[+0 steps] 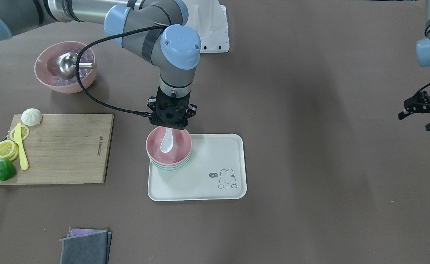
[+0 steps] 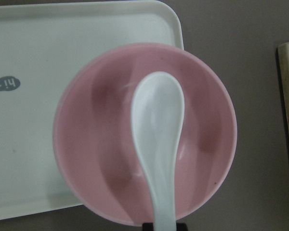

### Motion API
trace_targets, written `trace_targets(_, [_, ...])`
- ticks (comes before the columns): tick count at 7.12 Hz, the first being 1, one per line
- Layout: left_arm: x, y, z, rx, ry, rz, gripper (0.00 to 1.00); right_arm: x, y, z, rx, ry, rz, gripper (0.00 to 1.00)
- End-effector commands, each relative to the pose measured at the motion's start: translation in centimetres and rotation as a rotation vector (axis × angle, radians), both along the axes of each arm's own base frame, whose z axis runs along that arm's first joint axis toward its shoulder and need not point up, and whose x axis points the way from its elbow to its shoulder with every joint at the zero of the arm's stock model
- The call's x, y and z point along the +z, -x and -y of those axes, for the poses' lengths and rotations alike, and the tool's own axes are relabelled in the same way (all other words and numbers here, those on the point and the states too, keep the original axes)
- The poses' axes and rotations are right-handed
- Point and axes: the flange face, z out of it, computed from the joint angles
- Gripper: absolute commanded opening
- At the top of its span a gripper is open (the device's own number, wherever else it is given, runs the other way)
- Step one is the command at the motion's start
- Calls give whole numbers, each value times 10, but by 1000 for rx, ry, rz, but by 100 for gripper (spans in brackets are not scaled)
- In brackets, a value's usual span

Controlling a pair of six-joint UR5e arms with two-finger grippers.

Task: Stack pink bowl on green and place spoon
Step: 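Lower the spoon into the pink bowl and open the right gripper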

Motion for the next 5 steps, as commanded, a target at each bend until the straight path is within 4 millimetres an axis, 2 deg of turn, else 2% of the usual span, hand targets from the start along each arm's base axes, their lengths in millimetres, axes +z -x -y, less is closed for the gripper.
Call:
trace_targets(1, [2, 0, 0, 1, 4, 1, 99, 5, 4, 3, -23, -8, -11, 10])
trace_targets(5, [2, 0, 0, 0, 5, 1, 99, 12, 14, 15, -27, -70, 6, 87])
